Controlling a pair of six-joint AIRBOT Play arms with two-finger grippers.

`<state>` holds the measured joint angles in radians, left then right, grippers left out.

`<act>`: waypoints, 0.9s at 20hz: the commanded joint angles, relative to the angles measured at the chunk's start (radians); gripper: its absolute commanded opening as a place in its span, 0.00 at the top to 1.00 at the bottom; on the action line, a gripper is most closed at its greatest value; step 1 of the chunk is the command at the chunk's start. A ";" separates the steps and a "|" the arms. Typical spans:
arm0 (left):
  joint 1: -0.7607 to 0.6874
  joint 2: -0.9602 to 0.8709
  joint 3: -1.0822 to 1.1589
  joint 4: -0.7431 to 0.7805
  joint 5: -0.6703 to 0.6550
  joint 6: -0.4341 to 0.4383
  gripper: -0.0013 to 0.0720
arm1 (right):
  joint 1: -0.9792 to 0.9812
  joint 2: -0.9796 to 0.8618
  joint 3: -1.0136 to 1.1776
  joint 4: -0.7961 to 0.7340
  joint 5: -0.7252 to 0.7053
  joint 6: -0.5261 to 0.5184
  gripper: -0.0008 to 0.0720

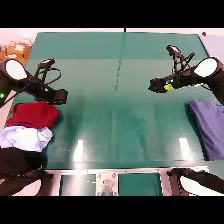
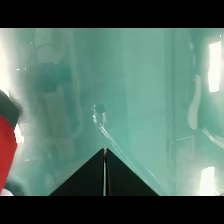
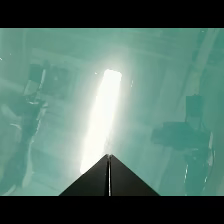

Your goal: Fold the shirts.

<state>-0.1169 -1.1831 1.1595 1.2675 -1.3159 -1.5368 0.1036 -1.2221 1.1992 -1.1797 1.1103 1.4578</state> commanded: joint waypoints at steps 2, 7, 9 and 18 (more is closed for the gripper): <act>0.000 0.001 0.000 0.073 -0.004 0.000 0.95 | 0.001 0.000 0.001 0.000 0.000 0.000 0.96; 0.003 0.001 -0.063 0.557 -0.016 -0.123 0.14 | 0.001 0.000 0.001 0.000 0.001 0.000 0.96; 0.003 -0.002 -0.166 0.736 0.036 -0.149 0.14 | 0.001 0.000 0.001 0.000 0.000 0.000 0.96; 0.002 -0.219 -0.345 0.739 0.210 -0.182 0.87 | 0.001 0.000 0.001 0.000 0.000 0.000 0.96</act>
<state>-0.1154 -1.3453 0.8345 1.9858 -1.1267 -1.7081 0.1036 -1.2217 1.1995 -1.1797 1.1103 1.4578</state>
